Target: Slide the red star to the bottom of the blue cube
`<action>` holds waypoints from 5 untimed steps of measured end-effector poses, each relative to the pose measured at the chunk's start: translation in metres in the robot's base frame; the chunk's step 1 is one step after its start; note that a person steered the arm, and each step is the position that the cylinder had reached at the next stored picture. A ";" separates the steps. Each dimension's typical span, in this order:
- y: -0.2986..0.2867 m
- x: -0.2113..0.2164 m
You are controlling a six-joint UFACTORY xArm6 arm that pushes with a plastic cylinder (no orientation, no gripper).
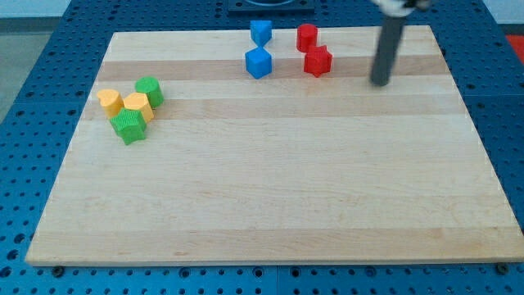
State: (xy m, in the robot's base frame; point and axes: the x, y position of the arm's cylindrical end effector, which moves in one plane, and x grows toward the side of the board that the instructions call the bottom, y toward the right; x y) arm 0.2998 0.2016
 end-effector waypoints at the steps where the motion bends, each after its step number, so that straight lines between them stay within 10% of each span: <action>1: -0.062 -0.034; 3: -0.118 0.034; 5: -0.164 -0.016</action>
